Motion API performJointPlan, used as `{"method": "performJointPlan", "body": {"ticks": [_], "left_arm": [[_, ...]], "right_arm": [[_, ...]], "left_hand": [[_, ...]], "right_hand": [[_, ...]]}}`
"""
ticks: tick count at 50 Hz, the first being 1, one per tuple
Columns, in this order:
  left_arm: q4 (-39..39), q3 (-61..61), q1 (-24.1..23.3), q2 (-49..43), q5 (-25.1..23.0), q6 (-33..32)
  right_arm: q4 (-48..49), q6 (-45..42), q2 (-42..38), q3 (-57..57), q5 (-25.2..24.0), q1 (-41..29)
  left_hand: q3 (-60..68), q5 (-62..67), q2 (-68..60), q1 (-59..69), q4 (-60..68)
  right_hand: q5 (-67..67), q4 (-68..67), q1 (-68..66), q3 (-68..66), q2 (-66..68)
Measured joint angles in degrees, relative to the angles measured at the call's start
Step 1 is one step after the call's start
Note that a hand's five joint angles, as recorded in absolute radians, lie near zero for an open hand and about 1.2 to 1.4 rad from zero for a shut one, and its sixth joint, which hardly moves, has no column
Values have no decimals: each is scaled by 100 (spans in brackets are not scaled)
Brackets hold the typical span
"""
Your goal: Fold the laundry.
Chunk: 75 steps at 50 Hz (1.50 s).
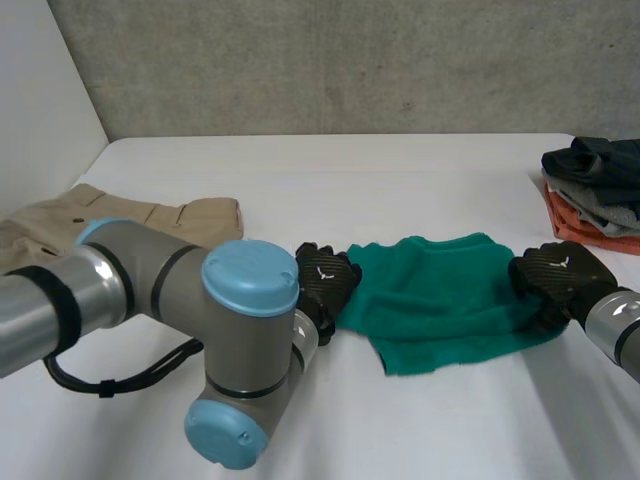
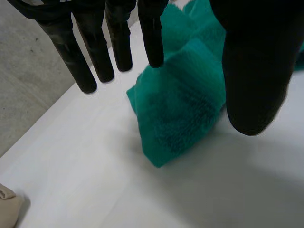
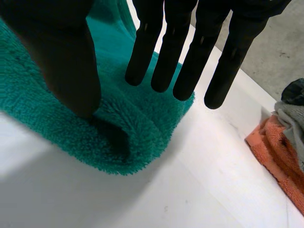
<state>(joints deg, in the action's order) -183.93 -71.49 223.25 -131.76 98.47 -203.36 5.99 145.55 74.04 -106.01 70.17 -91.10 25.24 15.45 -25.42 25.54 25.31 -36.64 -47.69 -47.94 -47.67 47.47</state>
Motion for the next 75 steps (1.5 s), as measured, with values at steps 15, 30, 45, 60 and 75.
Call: {"method": "performJointPlan", "body": {"ticks": [15, 30, 45, 60, 75], "left_arm": [[-729, 227, 94, -512, -174, -59], [-724, 161, 155, -279, -133, 52], [-543, 28, 70, 47, -123, 356], [124, 17, -803, 303, -120, 1031], [458, -350, -722, 811, 156, 1127]], "right_arm": [[48, 239, 46, -165, -266, 44], [-5, 9, 15, 0, -613, -240], [462, -287, -730, 481, -511, -230], [890, -405, -223, 125, -383, 848], [708, -523, -494, 89, -936, 1396]], "left_hand": [[3422, 3375, -3429, 3526, 3449], [4277, 4079, -4289, 4002, 4317], [4277, 4080, -4289, 4002, 4338], [1192, 1148, -1138, 865, 1147], [234, 112, -233, 208, 157]], "right_hand": [[1515, 1475, 1478, 1493, -1470], [2165, 2155, 2102, 2056, -2088], [-1985, -2072, -1686, -2033, 2028], [-2125, -2096, -1686, -2034, 2028], [1108, 1125, 1119, 1106, -1071]]}}
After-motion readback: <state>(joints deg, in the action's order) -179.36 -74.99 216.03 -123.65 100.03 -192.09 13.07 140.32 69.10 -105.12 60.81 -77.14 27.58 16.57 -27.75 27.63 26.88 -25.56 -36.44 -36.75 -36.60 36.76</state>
